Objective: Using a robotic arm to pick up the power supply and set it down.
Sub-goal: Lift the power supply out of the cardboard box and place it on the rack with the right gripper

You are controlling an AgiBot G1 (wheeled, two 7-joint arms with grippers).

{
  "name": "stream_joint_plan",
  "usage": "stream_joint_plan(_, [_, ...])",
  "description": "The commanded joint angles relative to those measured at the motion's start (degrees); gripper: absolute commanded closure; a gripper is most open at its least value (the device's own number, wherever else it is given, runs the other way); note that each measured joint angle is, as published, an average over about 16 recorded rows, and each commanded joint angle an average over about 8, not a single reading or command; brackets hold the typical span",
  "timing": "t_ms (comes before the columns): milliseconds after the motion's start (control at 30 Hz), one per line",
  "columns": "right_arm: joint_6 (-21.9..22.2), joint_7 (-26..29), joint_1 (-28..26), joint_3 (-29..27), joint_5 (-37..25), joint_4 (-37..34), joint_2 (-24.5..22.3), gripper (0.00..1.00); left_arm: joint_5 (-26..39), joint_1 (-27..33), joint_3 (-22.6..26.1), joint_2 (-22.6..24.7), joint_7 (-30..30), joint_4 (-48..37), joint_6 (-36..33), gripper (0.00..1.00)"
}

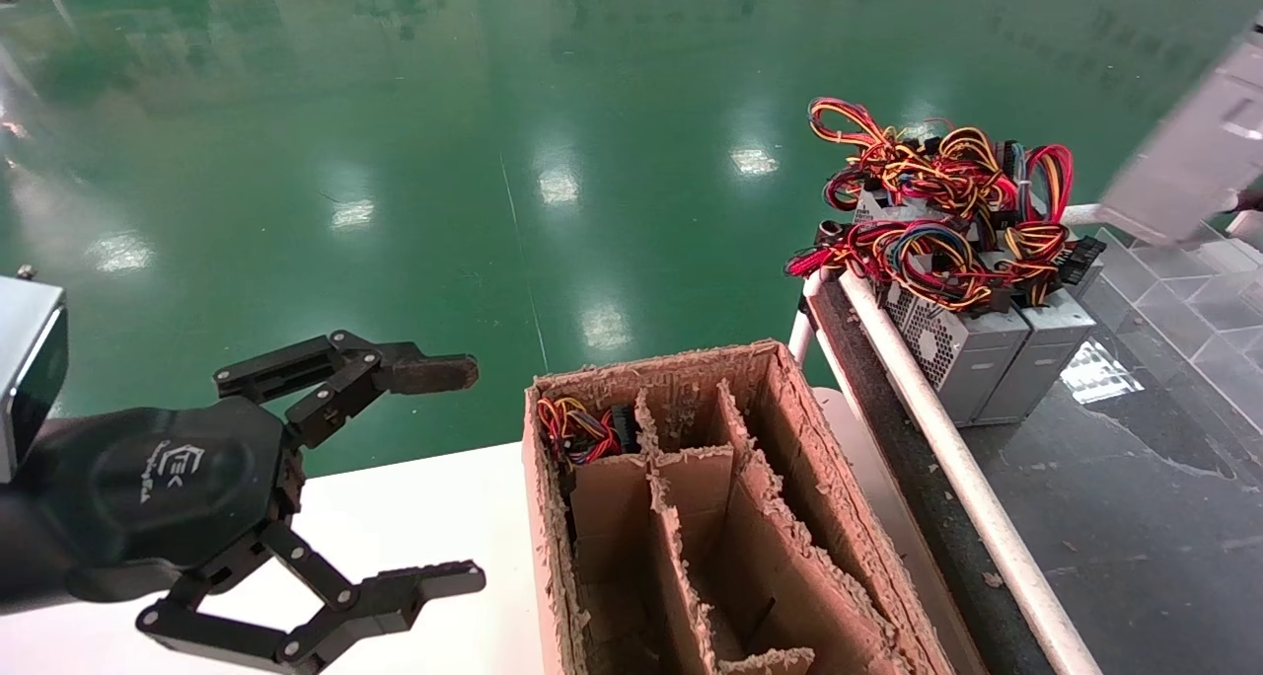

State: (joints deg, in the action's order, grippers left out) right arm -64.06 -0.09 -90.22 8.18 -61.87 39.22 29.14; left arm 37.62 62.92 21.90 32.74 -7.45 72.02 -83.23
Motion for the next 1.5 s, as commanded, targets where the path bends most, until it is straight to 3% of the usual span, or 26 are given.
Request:
stream_joint_plan(33, [-0.5, -1.2, 0.3, -0.3, 0.1, -1.7, -0.8, 1.00, 0.0, 0.0, 0.0, 0.0, 0.0, 0.0, 0.0, 0.00])
stream_joint_plan(433, [-6.0, -5.2, 2.0, 0.5, -1.2, -10.4, -4.6, 1.00, 0.0, 0.0, 0.0, 0.0, 0.0, 0.0, 0.0, 0.00])
stream_joint_plan(800, [-8.8, -8.4, 4.6, 2.2, -3.0, -14.7, -3.7, 1.00, 0.0, 0.0, 0.0, 0.0, 0.0, 0.0, 0.0, 0.00])
stream_joint_plan(1500, [-3.7, -8.6, 1.8, 6.4, -8.8, -13.8, 5.5, 1.00, 0.0, 0.0, 0.0, 0.0, 0.0, 0.0, 0.0, 0.00])
